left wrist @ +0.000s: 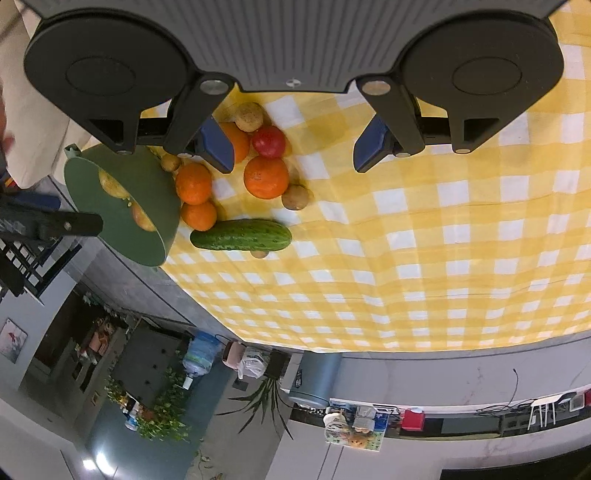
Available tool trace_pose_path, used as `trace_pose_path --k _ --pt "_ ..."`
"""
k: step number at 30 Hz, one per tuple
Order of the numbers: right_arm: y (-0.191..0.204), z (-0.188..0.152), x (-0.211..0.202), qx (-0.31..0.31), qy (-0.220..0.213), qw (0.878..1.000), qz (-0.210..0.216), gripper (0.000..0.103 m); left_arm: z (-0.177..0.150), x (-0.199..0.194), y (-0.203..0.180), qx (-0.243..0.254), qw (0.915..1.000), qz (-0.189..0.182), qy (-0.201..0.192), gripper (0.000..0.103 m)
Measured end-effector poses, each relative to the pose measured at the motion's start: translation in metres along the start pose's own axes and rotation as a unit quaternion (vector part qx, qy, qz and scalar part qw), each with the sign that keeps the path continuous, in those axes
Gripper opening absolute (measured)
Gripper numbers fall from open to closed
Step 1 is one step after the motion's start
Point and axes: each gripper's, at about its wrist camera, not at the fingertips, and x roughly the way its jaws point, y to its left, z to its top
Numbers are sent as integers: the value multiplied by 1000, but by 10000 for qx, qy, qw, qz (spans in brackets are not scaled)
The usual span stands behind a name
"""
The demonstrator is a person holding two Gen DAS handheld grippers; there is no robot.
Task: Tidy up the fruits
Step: 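Lower the held pear into the green colander and open the right tool, then move the right tool to the orange in front of the colander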
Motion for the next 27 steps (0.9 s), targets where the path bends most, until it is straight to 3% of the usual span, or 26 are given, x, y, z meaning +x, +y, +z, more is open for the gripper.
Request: trace_pose_path --k 2,3,7,8,16,24,27 --pt "12 -15 -4 46 -83 9995 295 89 0 2 2 -53 10000 16 36 86" --pt "18 -22 -2 -36 -39 9992 399 74 0 3 3 -81 9999 21 64 86" --pt "29 -43 18 -95 429 9978 491 43 -3 9 7 -185 9995 46 240 86" --pt "29 -48 25 -44 564 9970 520 40 -4 11 8 -202 9994 58 293 86" --pt "20 -68 49 436 951 9930 539 34 -5 23 19 -453 9967 290 604 86" --pt "9 -74 58 1189 854 9860 796 33 -7 28 30 -736 9940 268 765 86" --pt "17 -74 70 1352 883 9822 965 41 -7 29 29 -704 9939 306 789 86"
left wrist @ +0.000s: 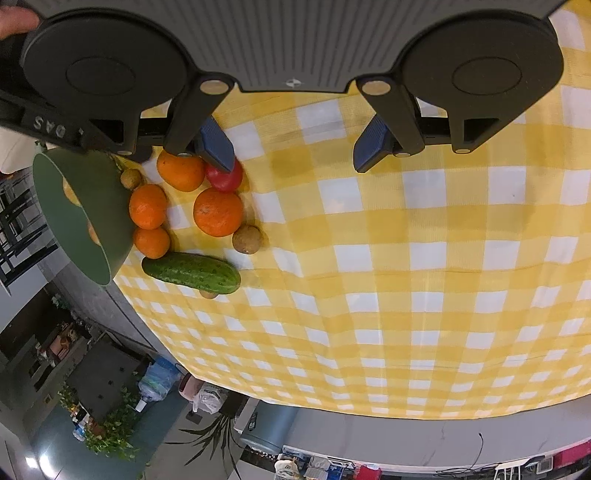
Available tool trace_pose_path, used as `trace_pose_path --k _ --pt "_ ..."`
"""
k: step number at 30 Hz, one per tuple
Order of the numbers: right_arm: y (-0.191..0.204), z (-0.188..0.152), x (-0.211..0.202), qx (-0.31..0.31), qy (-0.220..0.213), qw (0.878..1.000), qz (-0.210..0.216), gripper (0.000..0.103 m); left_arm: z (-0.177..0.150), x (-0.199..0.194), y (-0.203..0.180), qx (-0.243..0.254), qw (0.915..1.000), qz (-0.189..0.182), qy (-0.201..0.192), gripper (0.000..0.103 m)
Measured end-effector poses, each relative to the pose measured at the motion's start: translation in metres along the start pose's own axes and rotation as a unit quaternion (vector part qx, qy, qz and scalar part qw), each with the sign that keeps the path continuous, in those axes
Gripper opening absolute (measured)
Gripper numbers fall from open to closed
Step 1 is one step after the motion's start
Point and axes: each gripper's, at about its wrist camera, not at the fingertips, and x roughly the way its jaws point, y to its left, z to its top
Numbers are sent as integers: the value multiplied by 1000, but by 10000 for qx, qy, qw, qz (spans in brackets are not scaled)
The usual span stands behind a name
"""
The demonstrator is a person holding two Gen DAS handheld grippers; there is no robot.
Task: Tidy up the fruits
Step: 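Move the right tool to the orange in front of the colander, then close the right tool on the orange while the left tool approaches another orange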
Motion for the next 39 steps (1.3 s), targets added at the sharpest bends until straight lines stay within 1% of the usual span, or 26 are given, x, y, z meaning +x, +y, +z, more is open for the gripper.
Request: trace_pose_path --k 1,2,3,5,8,10,12,14,17,23,26,29,32,35,36,37,39 --pt "3 0 5 -13 0 10000 14 45 0 0 0 -11 10000 2 7 86" --pt "7 -1 9 -63 -1 10000 -14 44 0 0 1 -34 10000 -5 11 86" --pt "11 0 13 -129 -40 9999 0 47 1 0 2 -65 10000 -21 17 86" --pt "21 1 16 -314 -126 9994 -72 47 1 1 3 -115 9999 -69 35 86" --pt "38 0 19 -754 -267 9964 -274 48 2 2 4 -144 9998 -85 49 86" --pt "45 0 26 -919 -158 9953 -250 48 3 4 5 -155 9998 -69 66 86" --pt "45 1 34 -841 51 9962 -227 47 2 5 5 -154 9998 -59 90 86" --pt "45 -1 36 -756 -29 9966 -322 43 2 5 5 -146 9998 -50 96 86" --pt "46 -5 33 -932 -125 9945 -464 42 2 5 5 -132 9999 -46 72 86" --pt "37 -10 15 -1128 44 9904 -800 42 1 6 1 -47 9999 -27 90 86" --pt "37 -15 12 -1479 230 9847 -897 44 1 7 0 -25 9999 -4 117 86" --pt "40 -15 15 -1541 196 9831 -967 47 1 8 2 -26 9999 33 138 86" --pt "42 -17 19 -1550 96 9828 -995 55 2 10 3 -71 9998 53 175 86" --pt "41 -19 20 -1551 -96 9825 -1031 53 2 11 4 -83 9999 25 150 86" --pt "40 -19 21 -1563 -153 9820 -1049 49 2 10 3 -56 9999 -19 106 86" --pt "38 -19 20 -1541 -204 9823 -1049 44 2 7 2 29 9999 -117 1 86" --pt "31 -17 19 -1376 -257 9859 -912 43 2 1 -3 272 9987 -363 -231 86"
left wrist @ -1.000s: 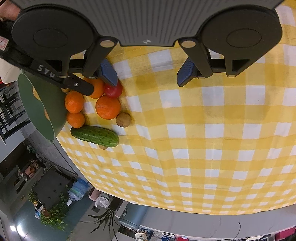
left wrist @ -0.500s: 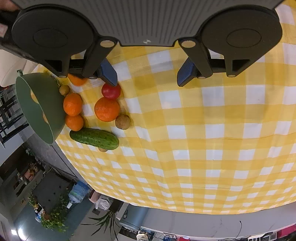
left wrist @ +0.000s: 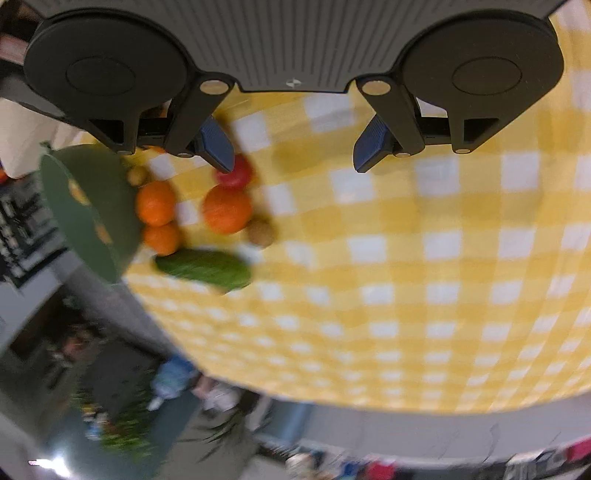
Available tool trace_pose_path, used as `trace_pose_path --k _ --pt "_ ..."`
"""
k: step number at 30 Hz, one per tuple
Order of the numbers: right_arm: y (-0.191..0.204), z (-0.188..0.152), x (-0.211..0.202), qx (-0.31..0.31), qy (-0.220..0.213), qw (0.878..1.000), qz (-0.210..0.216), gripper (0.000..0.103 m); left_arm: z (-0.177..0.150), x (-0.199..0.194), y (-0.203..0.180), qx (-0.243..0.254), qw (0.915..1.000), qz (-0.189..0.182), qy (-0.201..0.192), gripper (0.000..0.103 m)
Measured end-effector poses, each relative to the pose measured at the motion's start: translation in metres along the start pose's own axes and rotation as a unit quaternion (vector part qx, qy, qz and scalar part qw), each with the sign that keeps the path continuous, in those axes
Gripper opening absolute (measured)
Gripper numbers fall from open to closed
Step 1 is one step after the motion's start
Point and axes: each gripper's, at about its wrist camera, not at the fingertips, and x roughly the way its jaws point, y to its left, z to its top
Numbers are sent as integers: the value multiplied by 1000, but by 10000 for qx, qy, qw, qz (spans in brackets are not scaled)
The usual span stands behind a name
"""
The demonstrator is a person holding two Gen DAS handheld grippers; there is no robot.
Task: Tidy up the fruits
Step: 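Close the right tool on the orange while the left tool approaches another orange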
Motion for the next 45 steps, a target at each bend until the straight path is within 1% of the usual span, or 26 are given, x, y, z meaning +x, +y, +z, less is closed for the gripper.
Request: trace_pose_path --k 2,4,5,8,10,14,17,25,27,29,31,38,40,42,45 --pt "-6 0 0 95 3 9999 117 43 2 -4 -4 200 9993 -238 -188 86" --pt "-8 1 -1 54 41 9998 204 43 2 -4 -7 398 9976 -448 -349 86" --pt "-8 1 -1 60 48 9997 229 43 3 -3 -9 443 9972 -482 -361 86" --pt "-12 -1 -1 140 32 9994 312 43 5 5 -17 498 9980 -280 -280 85" --pt "-13 -1 0 107 16 9993 360 43 3 9 -23 690 9969 -174 -330 84" --pt "-14 -2 2 91 126 9987 489 43 0 17 -39 1177 9918 -99 -489 83" --pt "-16 -3 5 154 197 9977 622 43 2 27 -50 1390 9886 -63 -575 83" --pt "-18 -4 4 1 177 9972 726 43 12 58 -61 1324 9905 136 -335 82" --pt "-18 -4 4 -22 182 9970 748 43 14 63 -63 1291 9909 243 -298 82" --pt "-19 -4 4 -36 183 9969 761 43 15 69 -64 1215 9916 414 -188 78" --pt "-19 -4 4 -51 185 9969 766 43 15 71 -63 1111 9927 429 -163 77" --pt "-16 -2 5 -112 221 9971 724 43 8 67 -71 1404 9881 454 -438 66" --pt "-17 -2 5 -80 215 9970 736 43 9 63 -72 1397 9887 272 -461 47" --pt "-17 -2 5 -58 214 9973 702 43 10 61 -71 1298 9905 245 -386 47" --pt "-17 -3 5 -86 208 9973 692 43 10 65 -72 1357 9897 233 -383 47"
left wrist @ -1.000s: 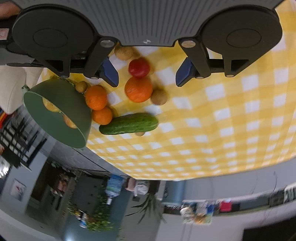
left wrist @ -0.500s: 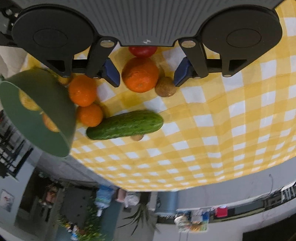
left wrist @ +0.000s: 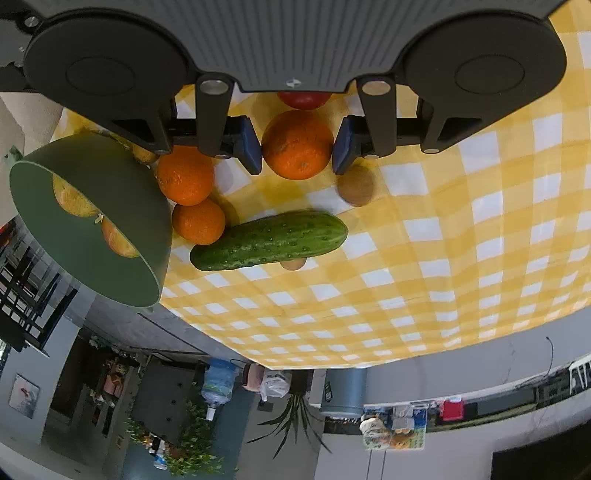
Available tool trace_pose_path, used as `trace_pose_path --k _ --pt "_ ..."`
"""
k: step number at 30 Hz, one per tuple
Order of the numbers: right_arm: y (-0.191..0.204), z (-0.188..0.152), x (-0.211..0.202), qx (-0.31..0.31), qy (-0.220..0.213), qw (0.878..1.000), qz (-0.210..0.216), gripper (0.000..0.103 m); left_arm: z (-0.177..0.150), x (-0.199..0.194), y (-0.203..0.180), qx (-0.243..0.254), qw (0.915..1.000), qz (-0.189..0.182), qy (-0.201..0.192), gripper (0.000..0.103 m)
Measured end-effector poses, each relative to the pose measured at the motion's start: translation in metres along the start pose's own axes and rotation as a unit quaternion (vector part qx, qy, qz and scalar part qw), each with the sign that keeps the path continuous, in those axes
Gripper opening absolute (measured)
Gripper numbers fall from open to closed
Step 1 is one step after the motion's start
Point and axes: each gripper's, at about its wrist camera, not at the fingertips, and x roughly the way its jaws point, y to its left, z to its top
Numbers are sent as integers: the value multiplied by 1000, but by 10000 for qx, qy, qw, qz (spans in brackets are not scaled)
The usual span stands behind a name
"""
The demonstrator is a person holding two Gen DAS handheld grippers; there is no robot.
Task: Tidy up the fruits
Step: 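Close the right tool on the orange while the left tool approaches another orange, then lift the oranges in both tools and carry them over the green colander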
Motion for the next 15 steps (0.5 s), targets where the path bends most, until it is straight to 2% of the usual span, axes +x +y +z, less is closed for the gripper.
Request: trace_pose_path --k 6,8,10,15 --pt "1 1 0 -3 -3 10000 -18 43 0 13 3 -143 9993 -106 327 68" --pt "1 1 0 3 -3 10000 -19 43 0 14 4 -216 9993 -137 285 65" --pt "0 1 0 -1 -5 10000 -13 43 0 12 5 -282 9990 -291 189 48" --pt "-2 0 0 10 -24 10000 23 43 -1 10 7 -357 9988 -296 134 48"
